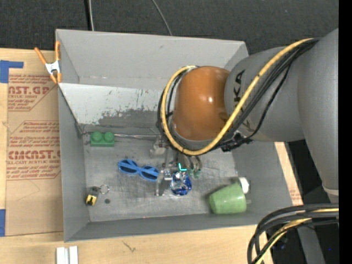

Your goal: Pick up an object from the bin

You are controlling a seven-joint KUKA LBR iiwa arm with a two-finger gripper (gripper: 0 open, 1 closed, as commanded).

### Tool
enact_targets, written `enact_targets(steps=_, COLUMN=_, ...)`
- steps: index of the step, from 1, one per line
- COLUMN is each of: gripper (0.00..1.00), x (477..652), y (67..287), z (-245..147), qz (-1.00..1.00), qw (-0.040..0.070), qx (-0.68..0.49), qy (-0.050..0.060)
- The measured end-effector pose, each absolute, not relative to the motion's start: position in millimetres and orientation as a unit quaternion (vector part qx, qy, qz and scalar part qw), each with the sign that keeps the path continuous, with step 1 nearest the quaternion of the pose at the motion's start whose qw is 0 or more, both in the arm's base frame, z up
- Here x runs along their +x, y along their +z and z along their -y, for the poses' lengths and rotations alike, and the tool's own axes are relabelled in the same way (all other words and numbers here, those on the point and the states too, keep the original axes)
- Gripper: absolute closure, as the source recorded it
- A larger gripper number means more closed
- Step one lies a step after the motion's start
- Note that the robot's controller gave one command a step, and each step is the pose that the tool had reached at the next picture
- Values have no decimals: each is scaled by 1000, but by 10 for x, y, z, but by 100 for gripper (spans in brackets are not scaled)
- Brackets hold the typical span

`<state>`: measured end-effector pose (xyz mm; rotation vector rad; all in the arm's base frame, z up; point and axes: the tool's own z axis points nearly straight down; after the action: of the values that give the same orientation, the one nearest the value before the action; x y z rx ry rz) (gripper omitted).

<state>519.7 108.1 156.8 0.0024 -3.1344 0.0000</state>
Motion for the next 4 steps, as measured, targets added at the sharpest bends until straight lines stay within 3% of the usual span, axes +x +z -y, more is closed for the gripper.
enact_targets(steps=1, gripper=0, x=5521, y=721, z=-1168, qz=998, qw=-2, qx=-63, qy=-1)
enact_targets(steps=4, gripper=0, x=5550, y=783, z=-1187, qz=998, qw=-1, qx=-63, qy=-1)
